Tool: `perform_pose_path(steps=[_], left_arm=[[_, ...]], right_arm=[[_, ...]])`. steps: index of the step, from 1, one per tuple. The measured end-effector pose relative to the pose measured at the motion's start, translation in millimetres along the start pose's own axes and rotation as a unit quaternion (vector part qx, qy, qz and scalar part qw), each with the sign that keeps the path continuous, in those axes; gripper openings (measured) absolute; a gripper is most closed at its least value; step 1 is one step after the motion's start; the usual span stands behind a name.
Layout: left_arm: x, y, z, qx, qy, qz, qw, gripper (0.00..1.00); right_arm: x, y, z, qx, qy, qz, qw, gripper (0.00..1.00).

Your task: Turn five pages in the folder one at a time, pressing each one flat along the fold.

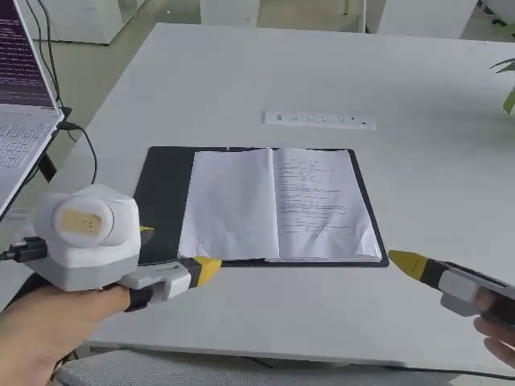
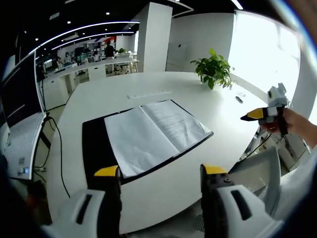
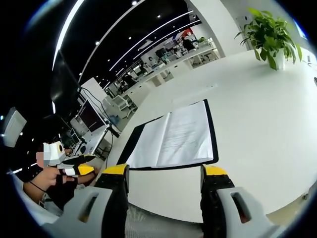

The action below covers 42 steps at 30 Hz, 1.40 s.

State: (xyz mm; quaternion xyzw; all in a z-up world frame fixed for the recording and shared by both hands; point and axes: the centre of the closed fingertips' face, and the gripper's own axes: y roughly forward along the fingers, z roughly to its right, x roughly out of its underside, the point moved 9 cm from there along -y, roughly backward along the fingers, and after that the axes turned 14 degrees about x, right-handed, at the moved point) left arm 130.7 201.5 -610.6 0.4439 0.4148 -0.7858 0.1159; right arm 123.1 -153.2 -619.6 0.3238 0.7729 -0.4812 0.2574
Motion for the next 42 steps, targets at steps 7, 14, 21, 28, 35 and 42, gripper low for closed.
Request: perform_pose_path(steps=[7, 14, 21, 28, 35, 42], left_arm=[[-8.3, 50.6, 4.1, 0.022, 0.019, 0.004, 0.9996, 0.63], [-10.9, 121.1, 11.5, 0.044, 0.049, -0.016, 0.9977, 0.64], [-15.0, 176.9, 21.0, 0.058, 0.072, -0.032, 0.9952, 0.63], [-18.1, 215.6, 29.7, 0.062, 0.079, -0.023, 0.9947, 0.63], [-16.4, 240.5, 33.9, 0.059, 0.081, -0.029, 0.9945, 0.63], [-16.0, 258.2, 36.2, 0.057, 0.089, -0.029, 0.994, 0.62]], right_arm=[[3.8, 14.5, 5.4, -0.005, 0.004, -0.006, 1.0, 0.55], [9.0, 26.5, 12.1, -0.002, 0.004, -0.015, 0.9999, 0.55], [12.2, 37.1, 23.2, 0.004, 0.003, -0.022, 0.9997, 0.54], [10.4, 49.7, 28.1, 0.008, -0.001, -0.023, 0.9997, 0.53], [6.8, 66.5, 28.4, 0.006, -0.018, -0.027, 0.9995, 0.52], [1.3, 85.0, 35.6, 0.008, -0.028, -0.027, 0.9992, 0.5]])
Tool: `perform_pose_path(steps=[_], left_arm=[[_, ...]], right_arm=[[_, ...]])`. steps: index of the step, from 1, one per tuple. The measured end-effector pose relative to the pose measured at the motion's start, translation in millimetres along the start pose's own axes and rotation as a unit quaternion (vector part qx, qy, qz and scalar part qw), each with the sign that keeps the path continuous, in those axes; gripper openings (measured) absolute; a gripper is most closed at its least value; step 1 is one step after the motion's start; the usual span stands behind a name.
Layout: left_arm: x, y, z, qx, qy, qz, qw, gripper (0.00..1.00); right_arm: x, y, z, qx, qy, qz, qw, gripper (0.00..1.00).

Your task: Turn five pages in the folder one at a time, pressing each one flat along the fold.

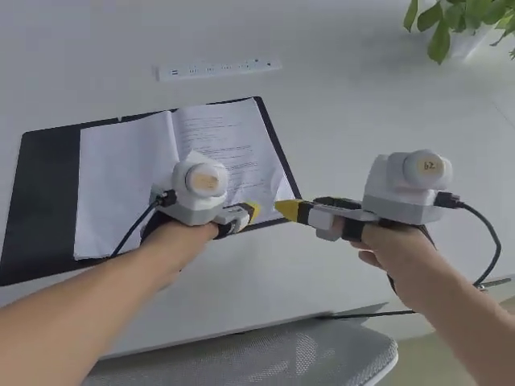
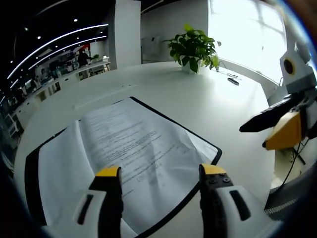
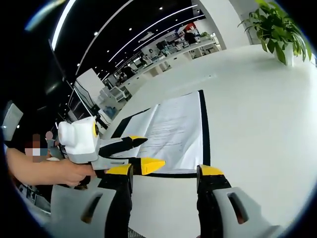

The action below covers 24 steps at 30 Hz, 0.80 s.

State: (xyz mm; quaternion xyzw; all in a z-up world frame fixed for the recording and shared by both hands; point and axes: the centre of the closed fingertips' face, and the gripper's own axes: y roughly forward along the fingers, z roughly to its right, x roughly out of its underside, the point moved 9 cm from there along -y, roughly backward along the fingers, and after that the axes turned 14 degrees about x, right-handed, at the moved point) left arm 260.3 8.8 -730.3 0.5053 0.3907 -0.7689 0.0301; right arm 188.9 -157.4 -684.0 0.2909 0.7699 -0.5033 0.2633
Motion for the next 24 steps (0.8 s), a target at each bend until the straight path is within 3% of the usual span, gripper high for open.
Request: perform_pose_path(steps=[6, 11, 24], left_arm=[[-1.6, 17.5, 2.0, -0.001, 0.012, 0.01, 0.9999, 0.6], [7.5, 26.5, 1.7, -0.009, 0.02, -0.011, 0.9997, 0.56], [12.6, 30.1, 3.1, -0.003, 0.037, 0.018, 0.9992, 0.44]], right_arm=[[2.2, 6.8, 3.7, 0.0, -0.005, 0.004, 1.0, 0.49], [3.9, 9.1, 6.6, 0.002, -0.006, 0.008, 0.9999, 0.48], [10.1, 14.3, 14.2, 0.001, 0.002, 0.019, 0.9998, 0.45]])
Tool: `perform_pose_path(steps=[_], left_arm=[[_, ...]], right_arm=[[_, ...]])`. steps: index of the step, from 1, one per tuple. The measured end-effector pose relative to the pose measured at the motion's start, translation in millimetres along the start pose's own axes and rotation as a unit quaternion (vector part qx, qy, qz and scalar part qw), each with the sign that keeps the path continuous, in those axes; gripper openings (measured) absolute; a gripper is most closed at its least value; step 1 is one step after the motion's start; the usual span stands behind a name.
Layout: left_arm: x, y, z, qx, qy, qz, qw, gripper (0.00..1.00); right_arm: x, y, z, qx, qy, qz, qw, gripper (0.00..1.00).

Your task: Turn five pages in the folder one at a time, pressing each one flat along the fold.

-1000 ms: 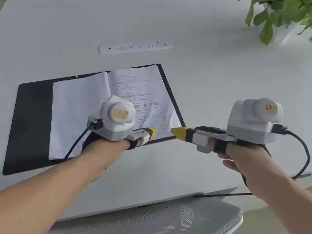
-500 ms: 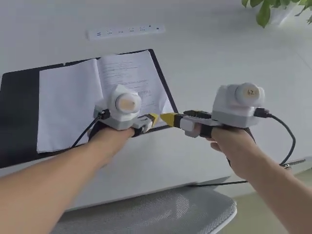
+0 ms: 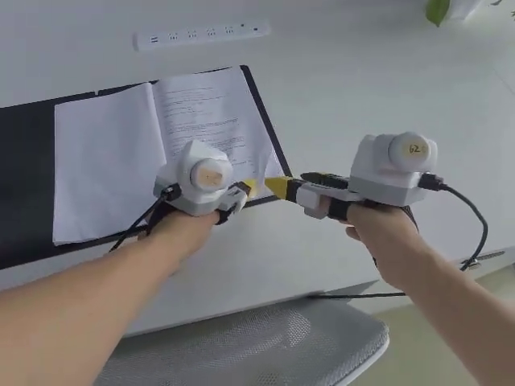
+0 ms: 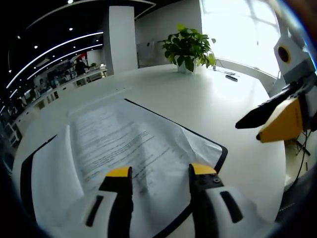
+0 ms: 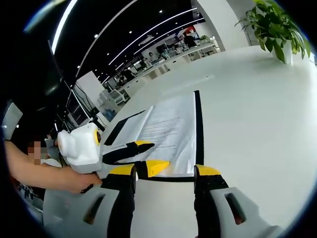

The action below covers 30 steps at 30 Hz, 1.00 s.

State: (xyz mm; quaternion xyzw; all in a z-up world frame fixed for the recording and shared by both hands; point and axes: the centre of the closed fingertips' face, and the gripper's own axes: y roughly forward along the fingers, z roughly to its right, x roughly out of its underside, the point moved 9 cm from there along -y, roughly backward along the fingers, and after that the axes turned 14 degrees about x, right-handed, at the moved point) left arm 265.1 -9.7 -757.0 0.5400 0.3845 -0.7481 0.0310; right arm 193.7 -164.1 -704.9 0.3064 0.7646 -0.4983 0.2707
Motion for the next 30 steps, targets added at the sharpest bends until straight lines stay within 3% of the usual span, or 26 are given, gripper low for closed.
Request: perform_pose_path(steps=[13, 14, 15, 17, 24, 30], left_arm=[[3.3, 0.3, -2.3, -0.004, -0.008, 0.016, 0.9998, 0.36], [3.3, 0.2, -2.5, -0.004, -0.008, 0.016, 0.9998, 0.3], [4.1, -2.2, -6.9, -0.022, -0.014, 0.012, 0.9996, 0.22], [4.2, -1.7, -10.6, -0.02, -0.011, 0.012, 0.9997, 0.16], [1.7, -4.1, -6.6, -0.024, -0.009, 0.009, 0.9996, 0.14], [-0.3, -4.4, -9.5, -0.031, -0.017, 0.007, 0.9994, 0.1]], right_arm=[[5.6, 3.5, -1.9, -0.004, 0.01, 0.005, 0.9999, 0.44], [5.3, 3.6, -2.1, -0.004, 0.009, 0.004, 0.9999, 0.44], [4.4, 4.1, -2.1, -0.005, 0.008, 0.008, 0.9999, 0.44], [3.9, 5.4, -2.2, -0.004, 0.009, 0.008, 0.9999, 0.43], [5.7, 14.3, -3.9, -0.005, 0.005, 0.001, 1.0, 0.42], [4.3, 27.7, -5.3, -0.008, 0.008, -0.007, 0.9999, 0.41]])
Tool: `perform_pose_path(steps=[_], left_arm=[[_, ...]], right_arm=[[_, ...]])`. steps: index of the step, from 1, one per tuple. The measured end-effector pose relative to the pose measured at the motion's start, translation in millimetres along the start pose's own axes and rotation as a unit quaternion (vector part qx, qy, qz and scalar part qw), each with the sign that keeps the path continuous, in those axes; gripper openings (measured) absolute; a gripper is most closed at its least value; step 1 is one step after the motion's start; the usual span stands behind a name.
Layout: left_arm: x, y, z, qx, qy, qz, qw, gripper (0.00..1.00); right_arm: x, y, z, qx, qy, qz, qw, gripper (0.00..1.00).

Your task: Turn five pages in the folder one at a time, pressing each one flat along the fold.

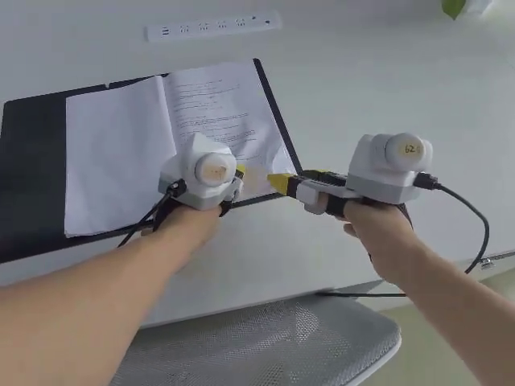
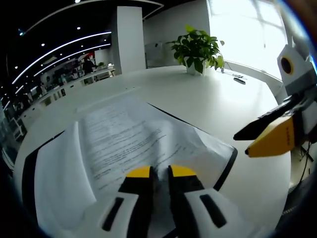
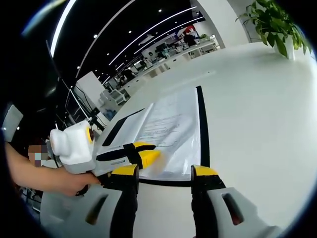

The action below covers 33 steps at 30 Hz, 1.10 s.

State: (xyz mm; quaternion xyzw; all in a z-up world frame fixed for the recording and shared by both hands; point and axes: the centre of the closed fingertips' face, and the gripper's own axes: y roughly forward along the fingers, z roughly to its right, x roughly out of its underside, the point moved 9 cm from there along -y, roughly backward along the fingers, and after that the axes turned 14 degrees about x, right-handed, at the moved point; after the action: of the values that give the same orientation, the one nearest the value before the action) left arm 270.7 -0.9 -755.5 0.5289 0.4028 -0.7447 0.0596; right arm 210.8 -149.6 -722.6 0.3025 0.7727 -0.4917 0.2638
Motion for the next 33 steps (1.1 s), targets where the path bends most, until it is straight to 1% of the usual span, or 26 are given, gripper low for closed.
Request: perform_pose_path(steps=[2, 4, 5, 9, 11, 13, 14, 16, 17, 19, 21, 22, 23, 24, 25, 26, 28, 30, 31, 33], left_arm=[[-0.7, 0.1, -0.8, 0.0, -0.002, 0.0, 1.0, 0.1], [-0.9, -0.1, -0.5, -0.001, -0.004, 0.001, 1.0, 0.1], [-1.5, 0.3, -0.8, -0.002, -0.008, 0.002, 1.0, 0.1], [-1.3, 0.8, -3.2, -0.002, -0.014, 0.003, 0.9999, 0.09], [-1.3, 1.7, -4.0, -0.002, -0.015, 0.002, 0.9999, 0.09], [-0.8, 2.1, -4.0, -0.002, -0.016, 0.003, 0.9999, 0.09], [-0.8, 1.5, -3.5, -0.002, -0.016, 0.003, 0.9999, 0.09], [-1.1, 1.0, -3.4, -0.002, -0.016, 0.002, 0.9999, 0.09], [-1.6, 0.8, -3.4, -0.002, -0.015, 0.001, 0.9999, 0.09], [-1.5, 0.7, -3.5, -0.001, -0.014, 0.0, 0.9999, 0.09], [-1.1, 1.2, -4.0, -0.001, -0.015, 0.0, 0.9999, 0.09], [-1.0, 1.3, -4.1, -0.001, -0.014, -0.001, 0.9999, 0.09], [-1.1, 1.3, -4.6, 0.0, -0.015, -0.001, 0.9999, 0.09], [-1.1, 1.2, -4.6, 0.001, -0.015, -0.002, 0.9999, 0.09], [-1.4, 1.4, -5.1, 0.002, -0.016, -0.002, 0.9999, 0.08], [-1.2, 0.9, -5.3, 0.002, -0.015, -0.003, 0.9999, 0.08], [-0.7, 0.8, -5.2, 0.003, -0.02, -0.002, 0.9998, 0.08], [-1.1, -2.3, -3.9, 0.004, -0.021, -0.006, 0.9998, 0.07], [-0.6, -4.4, -4.3, 0.003, -0.022, -0.009, 0.9997, 0.05], [1.8, -10.2, -6.2, 0.005, -0.025, -0.017, 0.9995, 0.04]], right_arm=[[-1.1, 3.8, -1.0, -0.002, 0.001, 0.0, 1.0, 0.41], [-0.4, 8.1, 0.1, 0.002, 0.005, -0.008, 1.0, 0.41], [-0.5, 9.0, 0.0, 0.001, 0.008, -0.009, 0.9999, 0.41], [0.4, 13.4, 1.6, 0.003, 0.03, -0.014, 0.9994, 0.4], [1.9, 15.9, 3.2, 0.005, 0.047, -0.021, 0.9987, 0.4], [1.2, 16.3, 3.8, 0.004, 0.059, -0.018, 0.9981, 0.37], [0.0, 16.7, 4.2, 0.004, 0.067, -0.013, 0.9977, 0.32], [-0.8, 17.3, 4.8, 0.007, 0.079, -0.015, 0.9968, 0.23], [-1.3, 17.7, 5.0, 0.012, 0.083, -0.011, 0.9964, 0.21], [-0.4, 18.2, 4.7, 0.01, 0.09, -0.016, 0.9958, 0.18], [0.5, 18.1, 5.5, 0.016, 0.088, -0.017, 0.9959, 0.1], [1.0, 17.4, 6.8, 0.024, 0.085, -0.017, 0.996, 0.06], [-0.1, 16.1, 6.8, 0.019, 0.087, -0.008, 0.996, 0.0], [-1.4, 15.5, 6.1, 0.02, 0.099, -0.004, 0.9948, 0.0], [-1.5, 14.5, 5.3, 0.022, 0.095, -0.005, 0.9952, 0.0], [-2.6, 14.5, 1.9, 0.017, 0.09, 0.002, 0.9958, 0.0], [-4.3, 13.8, -0.4, 0.021, 0.085, 0.008, 0.9961, 0.0], [-5.2, 13.3, -2.0, 0.017, 0.088, 0.011, 0.9959, 0.0], [-7.1, 12.2, -3.3, 0.018, 0.088, 0.017, 0.9958, 0.0], [-8.1, 11.1, -6.4, 0.017, 0.087, 0.017, 0.9959, 0.0]])
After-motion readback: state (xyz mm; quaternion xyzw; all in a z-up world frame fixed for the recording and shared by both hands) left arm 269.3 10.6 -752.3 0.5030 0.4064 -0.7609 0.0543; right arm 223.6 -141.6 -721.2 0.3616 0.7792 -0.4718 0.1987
